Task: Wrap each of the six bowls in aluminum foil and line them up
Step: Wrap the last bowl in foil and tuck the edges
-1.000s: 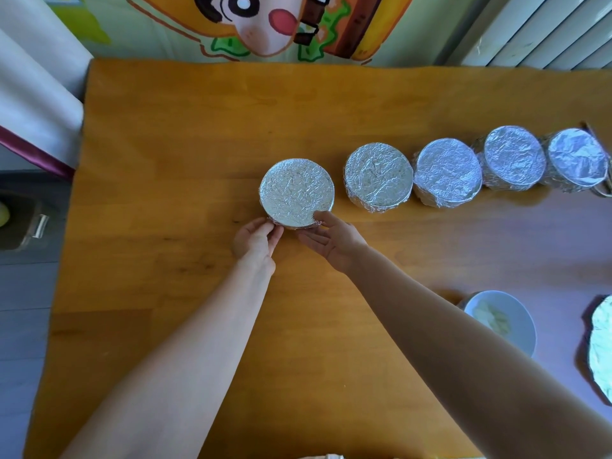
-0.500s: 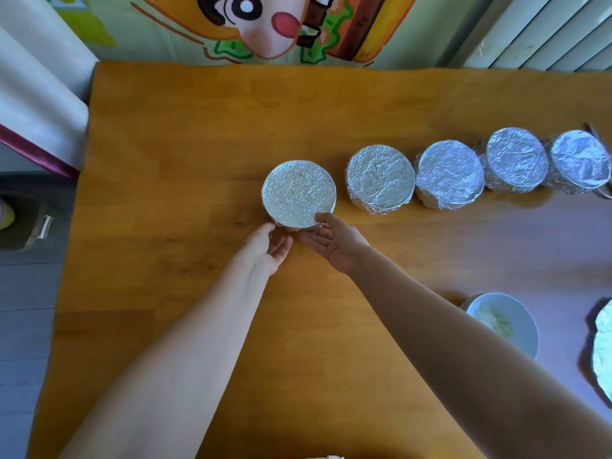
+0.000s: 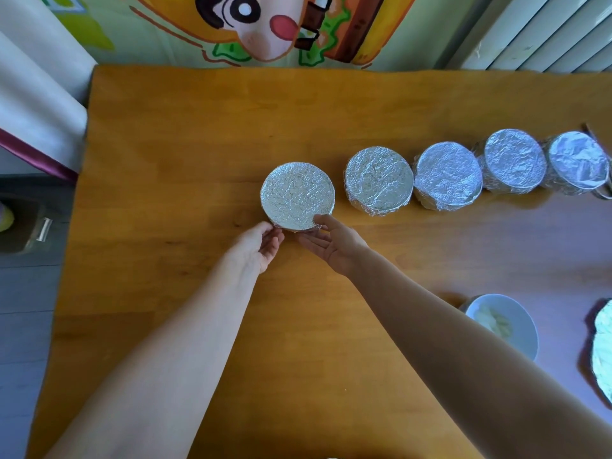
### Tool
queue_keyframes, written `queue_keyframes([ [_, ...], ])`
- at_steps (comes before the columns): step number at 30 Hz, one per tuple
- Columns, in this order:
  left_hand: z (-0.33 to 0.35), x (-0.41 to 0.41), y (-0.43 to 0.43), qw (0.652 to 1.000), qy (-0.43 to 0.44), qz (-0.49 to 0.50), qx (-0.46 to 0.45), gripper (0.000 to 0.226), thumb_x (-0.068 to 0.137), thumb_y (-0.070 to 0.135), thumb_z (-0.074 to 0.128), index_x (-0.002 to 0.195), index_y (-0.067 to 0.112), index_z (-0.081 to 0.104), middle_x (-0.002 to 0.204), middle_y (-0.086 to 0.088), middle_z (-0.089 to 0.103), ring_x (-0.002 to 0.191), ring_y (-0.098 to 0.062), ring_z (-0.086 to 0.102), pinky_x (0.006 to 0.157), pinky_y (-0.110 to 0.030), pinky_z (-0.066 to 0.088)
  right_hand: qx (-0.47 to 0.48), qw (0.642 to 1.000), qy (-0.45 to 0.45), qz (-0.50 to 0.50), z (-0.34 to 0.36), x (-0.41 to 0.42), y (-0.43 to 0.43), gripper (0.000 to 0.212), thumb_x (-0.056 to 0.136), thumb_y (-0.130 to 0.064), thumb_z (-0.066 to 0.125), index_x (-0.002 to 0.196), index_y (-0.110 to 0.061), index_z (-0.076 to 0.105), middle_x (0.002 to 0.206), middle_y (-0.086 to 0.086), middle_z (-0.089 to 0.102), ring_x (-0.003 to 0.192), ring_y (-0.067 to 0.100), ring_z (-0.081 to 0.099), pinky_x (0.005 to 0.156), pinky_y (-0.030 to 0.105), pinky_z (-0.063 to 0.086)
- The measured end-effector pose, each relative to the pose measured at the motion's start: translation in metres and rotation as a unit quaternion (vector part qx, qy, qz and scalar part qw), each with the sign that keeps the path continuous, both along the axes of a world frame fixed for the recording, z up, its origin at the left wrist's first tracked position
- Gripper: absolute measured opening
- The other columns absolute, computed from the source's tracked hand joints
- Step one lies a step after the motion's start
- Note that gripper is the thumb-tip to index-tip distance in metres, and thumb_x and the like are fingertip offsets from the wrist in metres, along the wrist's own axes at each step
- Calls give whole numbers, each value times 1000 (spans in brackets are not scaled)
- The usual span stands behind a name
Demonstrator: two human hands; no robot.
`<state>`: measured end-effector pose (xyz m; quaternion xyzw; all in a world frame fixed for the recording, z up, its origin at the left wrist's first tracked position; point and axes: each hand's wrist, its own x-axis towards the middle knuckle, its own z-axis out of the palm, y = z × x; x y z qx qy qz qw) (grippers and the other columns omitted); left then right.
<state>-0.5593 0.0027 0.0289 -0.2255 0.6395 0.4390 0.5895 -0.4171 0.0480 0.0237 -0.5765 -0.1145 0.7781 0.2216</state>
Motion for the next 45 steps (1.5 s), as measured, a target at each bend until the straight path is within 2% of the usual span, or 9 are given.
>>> queue_keyframes([
  [5, -2, 10, -3, 996, 65, 55, 33, 15, 89, -6, 64, 76, 0, 60, 73, -12, 62, 62, -15, 60, 50, -15, 52, 0, 1000, 7, -4, -3, 0, 1, 11, 97, -8, 57, 90, 0, 52, 85, 23, 63, 79, 32, 66, 79, 37, 60],
  [12, -5, 22, 1, 981, 181, 52, 44, 10, 85, -10, 63, 81, -2, 67, 73, -11, 62, 57, -16, 58, 56, -18, 56, -3, 1000, 12, -11, -8, -1, 1, 11, 96, -9, 59, 93, 0, 53, 89, 24, 63, 79, 31, 68, 69, 34, 62],
  [20, 3, 30, -4, 988, 132, 54, 64, 14, 98, 9, 48, 103, 3, 59, 89, -9, 58, 63, -15, 56, 65, -24, 56, -5, 1000, 22, -2, -3, 2, -3, 18, 95, -17, 64, 99, -4, 53, 112, 25, 60, 91, 31, 67, 82, 36, 59],
  [24, 4, 47, -22, 987, 160, -3, 25, 14, 99, 12, 48, 109, 7, 56, 93, -8, 58, 66, -16, 57, 66, -27, 53, 8, 999, -2, 40, 6, 24, -12, 33, 94, -21, 64, 117, -4, 48, 120, 26, 57, 102, 34, 64, 90, 38, 55],
  [30, 17, 119, -42, 970, 139, -190, 61, 12, 99, 12, 49, 98, 12, 61, 76, -5, 60, 60, -15, 55, 60, -25, 47, 97, 987, -66, 109, 29, 93, -19, 15, 97, -17, 57, 107, -5, 58, 100, 17, 66, 85, 25, 68, 85, 34, 55],
  [36, 24, 238, -52, 901, 129, -402, 104, 22, 102, 24, 50, 119, 13, 57, 95, -5, 58, 82, -19, 58, 69, -31, 53, 278, 926, -205, 151, 49, 206, -28, 11, 95, -7, 53, 97, -8, 64, 89, 13, 68, 75, 21, 65, 70, 31, 52],
  [38, 27, 281, -57, 881, 120, -447, 95, 25, 103, 29, 46, 124, 18, 52, 109, -6, 54, 104, -27, 58, 81, -39, 54, 345, 862, -319, 189, 41, 256, -33, 15, 89, -7, 57, 96, -12, 69, 95, 12, 71, 88, 24, 66, 81, 37, 50],
  [41, 26, 330, -64, 906, 99, -404, 78, 27, 101, 32, 47, 123, 18, 51, 115, -8, 57, 102, -29, 57, 85, -46, 56, 391, 772, -434, 249, 27, 321, -44, 30, 87, -13, 60, 116, -15, 65, 120, 11, 64, 114, 30, 57, 99, 40, 43],
  [45, 23, 372, -67, 930, 163, -323, 64, 37, 101, 25, 45, 136, 15, 46, 127, -15, 53, 106, -32, 58, 70, -41, 57, 318, 810, -386, 306, 12, 379, -54, 55, 92, -18, 60, 143, -10, 41, 138, 16, 51, 126, 33, 50, 103, 41, 42],
])
